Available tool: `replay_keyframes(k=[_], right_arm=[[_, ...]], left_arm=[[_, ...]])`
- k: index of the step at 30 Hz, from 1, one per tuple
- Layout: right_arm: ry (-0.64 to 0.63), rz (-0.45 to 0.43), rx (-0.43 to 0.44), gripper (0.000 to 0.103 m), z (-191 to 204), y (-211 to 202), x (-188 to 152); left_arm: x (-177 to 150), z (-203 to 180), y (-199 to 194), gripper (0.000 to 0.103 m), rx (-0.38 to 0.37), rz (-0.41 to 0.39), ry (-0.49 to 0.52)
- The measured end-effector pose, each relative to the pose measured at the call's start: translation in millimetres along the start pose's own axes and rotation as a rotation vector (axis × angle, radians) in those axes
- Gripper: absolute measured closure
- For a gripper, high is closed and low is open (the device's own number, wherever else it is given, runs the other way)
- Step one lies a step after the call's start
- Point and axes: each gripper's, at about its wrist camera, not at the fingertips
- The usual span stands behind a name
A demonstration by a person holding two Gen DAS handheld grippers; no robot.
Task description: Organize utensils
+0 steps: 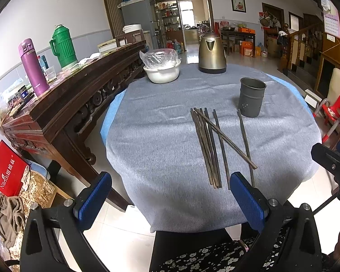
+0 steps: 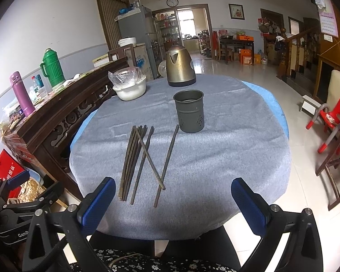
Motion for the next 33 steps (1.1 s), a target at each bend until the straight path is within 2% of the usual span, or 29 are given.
replay_keyframes(k=[10, 18, 22, 25, 28, 30, 31, 33], right_arm=[[-0.014, 0.023, 0.006, 0.0, 6.7, 8.8, 2.4], [-0.012, 0.042, 0.019, 0.0, 13.0, 26.8, 19.7], [-0.013, 0.074, 0.048, 0.0, 14.2, 45.9, 31.0], [0.008, 0.113, 0.08, 0.001, 13.4, 70.2, 42.2], [0.045, 0.154, 0.126, 0.016, 14.2, 97.0, 53.6], [0.047, 0.192, 0.123, 0.034, 15.9, 117.9, 59.5], [0.051, 0.219, 0.119, 0.037, 15.7, 131.5, 62.1], [0.065, 0.264, 0.119, 0.05, 14.7, 157.7, 65.7]], left_arm=[[-3.0, 5.6, 6.8, 0.0, -0.011, 0.016, -0.016], [0.7, 14.0, 17.3, 0.0, -0.011, 0.026, -0.032], [7.6, 26.3, 33.8, 0.0, -0.045, 0.055, -0.065], [16.7, 45.9, 56.2, 0.0, -0.112, 0.097, -0.131], [28.3, 64.2, 82.6, 0.0, -0.166, 0.138, -0.203], [36.4, 73.3, 98.9, 0.0, -0.203, 0.157, -0.243], [42.7, 78.6, 112.7, 0.0, -0.228, 0.176, -0.27], [52.3, 83.4, 131.6, 0.006, -0.265, 0.199, -0.301]])
Point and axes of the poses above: each gripper's, at about its wrist camera, not at the fingertips, and y roughly the way its jaws point, z to its left, x to its top, and after that the axes turned 9 degrees about -x, right-handed
